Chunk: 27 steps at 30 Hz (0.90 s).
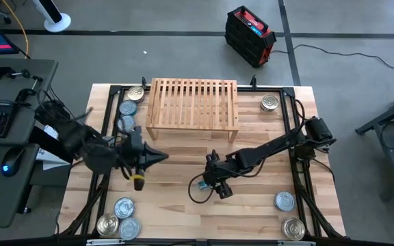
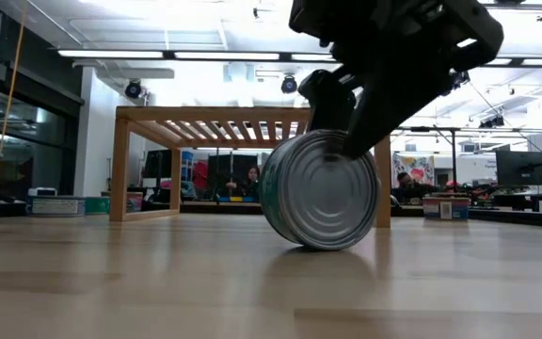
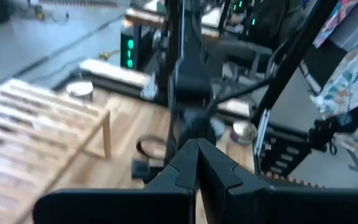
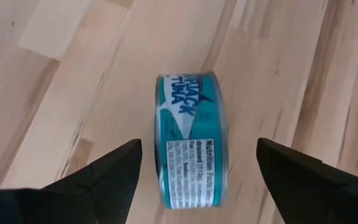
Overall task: Stack canned seafood by type on shelf
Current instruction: Put the green tuna can on the shelf
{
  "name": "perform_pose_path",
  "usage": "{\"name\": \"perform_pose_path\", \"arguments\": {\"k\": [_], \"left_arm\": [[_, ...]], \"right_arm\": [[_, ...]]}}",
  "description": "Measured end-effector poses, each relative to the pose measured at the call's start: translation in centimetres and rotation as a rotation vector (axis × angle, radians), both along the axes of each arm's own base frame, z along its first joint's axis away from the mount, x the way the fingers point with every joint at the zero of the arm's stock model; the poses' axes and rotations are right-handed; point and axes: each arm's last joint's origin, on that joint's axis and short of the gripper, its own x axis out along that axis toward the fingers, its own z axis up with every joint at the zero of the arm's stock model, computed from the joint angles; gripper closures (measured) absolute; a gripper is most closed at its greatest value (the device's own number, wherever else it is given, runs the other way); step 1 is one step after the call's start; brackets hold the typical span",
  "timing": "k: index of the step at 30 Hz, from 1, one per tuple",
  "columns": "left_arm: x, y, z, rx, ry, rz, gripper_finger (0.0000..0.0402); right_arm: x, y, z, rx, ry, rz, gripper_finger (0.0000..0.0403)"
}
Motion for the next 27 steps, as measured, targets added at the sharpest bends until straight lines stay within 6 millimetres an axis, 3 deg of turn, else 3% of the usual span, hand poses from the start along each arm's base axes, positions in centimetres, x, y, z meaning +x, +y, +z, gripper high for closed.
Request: {"name": "perform_pose_path", "arguments": {"k": [4,9,12,14,18,23,27], "left_arm": [[-0.3,0.2,0.8,0.019,-0.012,-0.006,0.0401],[-0.7,-0.1,0.4,0.052,0.027,-0.027,0.0401],[-1.6,0.0,0.9,0.083,0.007,-0.041,0.0401],[-2.8,0.7,1.8,0.073,-0.035,-0.020,0.0401],[-5.0,2.0,3.0,0.043,-0.087,0.006,0.0401],[-6.3,2.5,2.1,0.096,-0.007,0.022,0.0401],[-7.0,2.8,1.0,0.165,0.058,0.099,0.0401]], "right_arm": [[0.2,0.1,-0.3,-0.007,-0.009,-0.006,0.0134],[0.1,0.3,-0.8,-0.020,0.012,-0.010,0.0218],[0.1,0.3,-0.7,-0.026,0.009,-0.012,0.0277],[-0.2,0.2,-0.1,-0.041,0.001,-0.023,0.0291],[0.5,0.1,3.2,-0.075,-0.115,-0.037,0.0291],[2.6,0.2,9.2,-0.237,-0.353,-0.024,0.0291],[4.3,-2.1,13.2,-0.429,-0.502,-0.113,0.0291]]}}
